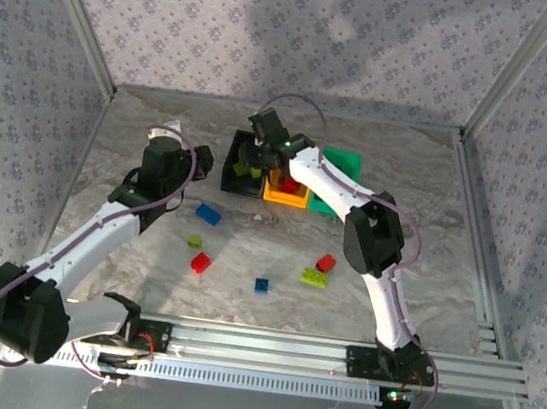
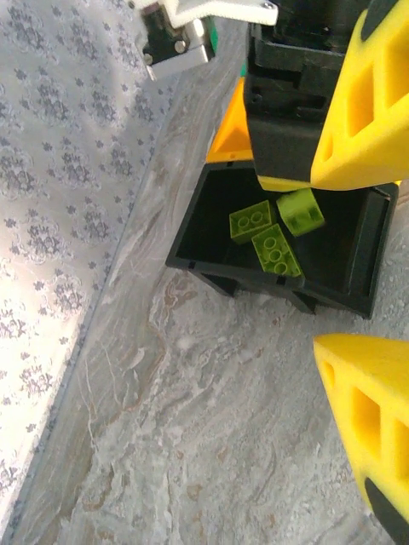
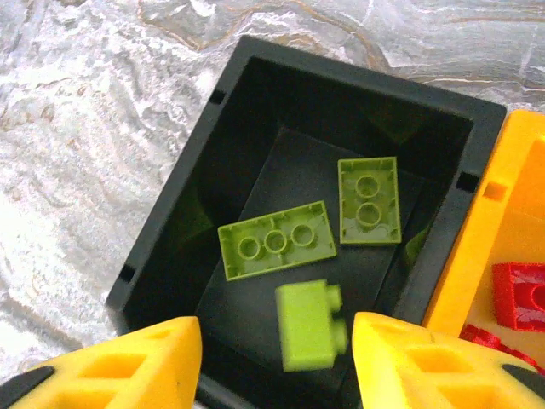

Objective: Sort the legos into containers by color
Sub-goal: Place the lego in the container, then move the lego to the bottom-center of the table.

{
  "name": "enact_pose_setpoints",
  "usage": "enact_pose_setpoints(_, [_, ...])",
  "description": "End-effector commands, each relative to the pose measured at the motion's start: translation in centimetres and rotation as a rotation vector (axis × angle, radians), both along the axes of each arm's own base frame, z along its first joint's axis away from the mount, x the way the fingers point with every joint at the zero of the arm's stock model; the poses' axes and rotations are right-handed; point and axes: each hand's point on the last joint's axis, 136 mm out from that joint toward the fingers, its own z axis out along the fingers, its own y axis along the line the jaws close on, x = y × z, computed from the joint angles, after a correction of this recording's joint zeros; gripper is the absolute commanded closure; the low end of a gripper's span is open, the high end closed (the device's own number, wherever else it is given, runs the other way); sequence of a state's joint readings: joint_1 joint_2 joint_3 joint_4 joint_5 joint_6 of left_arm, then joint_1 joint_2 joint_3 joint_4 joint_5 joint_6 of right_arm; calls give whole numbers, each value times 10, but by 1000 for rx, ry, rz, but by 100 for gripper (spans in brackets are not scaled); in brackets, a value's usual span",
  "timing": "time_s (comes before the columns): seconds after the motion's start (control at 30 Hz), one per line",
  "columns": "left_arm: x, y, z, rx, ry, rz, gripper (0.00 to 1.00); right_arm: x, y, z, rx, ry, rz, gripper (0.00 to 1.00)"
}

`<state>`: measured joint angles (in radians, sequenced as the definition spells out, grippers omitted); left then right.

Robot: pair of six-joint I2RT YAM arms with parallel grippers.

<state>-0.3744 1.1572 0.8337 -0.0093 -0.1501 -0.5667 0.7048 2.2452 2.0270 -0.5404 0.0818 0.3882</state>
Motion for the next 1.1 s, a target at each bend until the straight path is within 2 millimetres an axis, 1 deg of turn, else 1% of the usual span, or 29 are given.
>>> enact_pose_setpoints(0.0, [-3,2,5,-7,-10,-1,52,-16,3,-13,-68,45,53,45])
enact_pose_setpoints(0.1, [-2,2,5,-9,-8,-3,52,-23,1,-8,-70,34,61,44])
enact_pose_setpoints(0.17, [0,0,4,-17,-11,-7,52,-27,0,3,-59,-15,65,44])
enact_pose_setpoints(0.33, [5,-5,-2,-21,4,-18,52,-37,-18,23,-69,-92,36,43])
enact_pose_setpoints(0.37, [7,-6,-3,-25,4,-19,52,-38,-23,25,-71,-96,20,43])
enact_pose_setpoints(0.43, [9,-7,-6,-28,11,-24,52,-43,-27,25,-92,-121,48,44])
enact_pose_setpoints(0.5, [12,-10,-7,-34,16,-33,53,-50,-36,24,-137,-153,45,43])
enact_pose_setpoints(0.6, [14,-13,-9,-40,21,-41,52,-71,-53,17,-154,-60,55,43])
enact_pose_setpoints(0.63, [15,-14,-10,-39,23,-41,53,-76,-59,16,-159,-44,45,43])
enact_pose_setpoints(0.67, [15,-14,-10,-41,23,-41,52,-84,-64,8,-171,-32,52,44])
enact_pose_setpoints(0.7, [16,-14,-10,-41,23,-40,52,-92,-67,8,-168,-34,65,44])
enact_pose_setpoints(0.77, [16,-15,-11,-48,20,-44,52,-112,-73,0,-171,-24,101,44])
enact_pose_setpoints(0.93, [19,-19,-17,-54,39,-54,52,-152,-98,-21,-219,24,109,44])
enact_pose_setpoints(0.97, [19,-19,-18,-59,38,-54,52,-163,-105,-29,-227,49,117,44])
enact_pose_setpoints(1.07, [22,-24,-19,-87,35,-66,52,-190,-114,-37,-217,63,135,44])
